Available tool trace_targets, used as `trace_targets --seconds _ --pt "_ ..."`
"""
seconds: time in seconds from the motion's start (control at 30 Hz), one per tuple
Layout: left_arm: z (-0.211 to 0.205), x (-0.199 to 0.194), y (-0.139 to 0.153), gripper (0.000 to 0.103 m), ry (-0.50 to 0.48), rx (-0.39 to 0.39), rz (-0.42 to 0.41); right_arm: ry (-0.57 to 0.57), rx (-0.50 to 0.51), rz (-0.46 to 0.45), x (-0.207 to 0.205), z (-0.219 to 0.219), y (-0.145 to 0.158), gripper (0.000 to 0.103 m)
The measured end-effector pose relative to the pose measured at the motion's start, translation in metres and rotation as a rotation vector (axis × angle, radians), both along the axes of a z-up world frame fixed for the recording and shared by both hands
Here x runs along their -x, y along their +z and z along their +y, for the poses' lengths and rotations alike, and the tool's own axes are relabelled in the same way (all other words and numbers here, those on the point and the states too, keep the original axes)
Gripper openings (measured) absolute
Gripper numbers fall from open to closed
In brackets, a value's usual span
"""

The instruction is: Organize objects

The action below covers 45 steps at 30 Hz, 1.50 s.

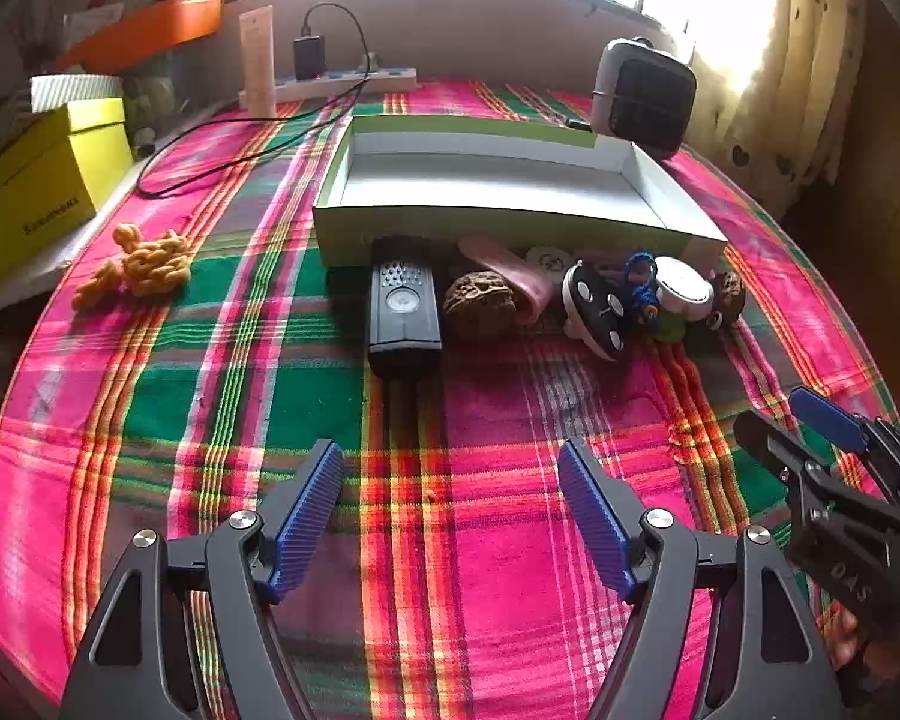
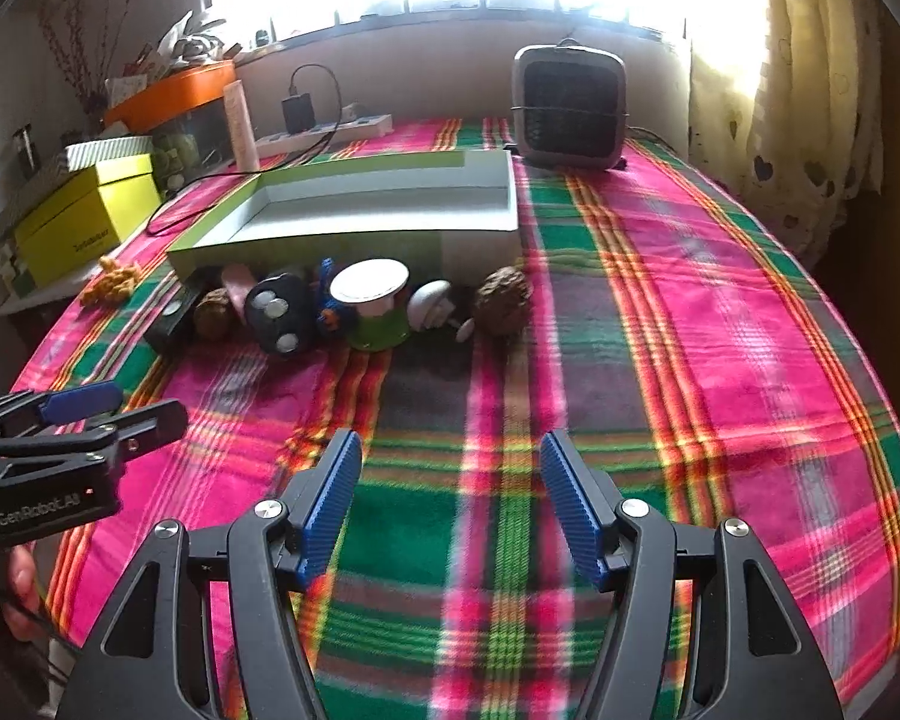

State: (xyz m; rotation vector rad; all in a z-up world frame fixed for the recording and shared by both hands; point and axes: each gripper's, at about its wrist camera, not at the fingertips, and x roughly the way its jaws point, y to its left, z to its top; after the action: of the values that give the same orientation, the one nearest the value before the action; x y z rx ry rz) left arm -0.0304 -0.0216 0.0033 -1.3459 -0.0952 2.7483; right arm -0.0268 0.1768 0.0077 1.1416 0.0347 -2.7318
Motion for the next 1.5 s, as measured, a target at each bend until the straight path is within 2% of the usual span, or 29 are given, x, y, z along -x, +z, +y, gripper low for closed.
trace_targets --seconds 0.33,0.5,0.63,0.73,0.93,1.3,1.33,1.37,1.5 --pt "-0.021 0.015 0.004 0.074 0.025 -0.025 0.012 -0.04 0.032 0.008 0.028 0.017 0.012 0.059" --pt "-0.034 0.028 0.005 0.074 0.032 -0.059 0.013 -0.053 0.072 -0.019 0.048 0.023 0.013 0.053" --pt "-0.035 0.037 0.007 0.074 0.026 -0.096 0.013 -0.05 0.089 -0.019 0.053 0.024 0.014 0.053" --pt "-0.032 0.044 0.006 0.074 0.021 -0.084 0.01 -0.045 0.083 -0.036 0.059 0.023 0.014 0.052" --pt "-0.032 0.054 0.004 0.071 0.013 -0.078 -0.006 -0.037 0.099 -0.061 0.072 0.025 0.011 0.042" --pt "-0.039 0.059 0.004 0.071 0.025 -0.099 -0.028 -0.01 0.101 -0.112 0.089 0.019 0.003 0.041" --pt "-0.039 0.059 0.004 0.071 0.017 -0.107 -0.028 -0.009 0.095 -0.112 0.09 0.019 0.003 0.039" --pt "-0.038 0.059 0.004 0.071 0.015 -0.106 -0.028 -0.005 0.092 -0.111 0.09 0.018 0.003 0.032" --pt "-0.034 0.062 0.005 0.071 0.016 -0.096 -0.027 0.005 0.087 -0.11 0.088 0.017 0.004 0.032"
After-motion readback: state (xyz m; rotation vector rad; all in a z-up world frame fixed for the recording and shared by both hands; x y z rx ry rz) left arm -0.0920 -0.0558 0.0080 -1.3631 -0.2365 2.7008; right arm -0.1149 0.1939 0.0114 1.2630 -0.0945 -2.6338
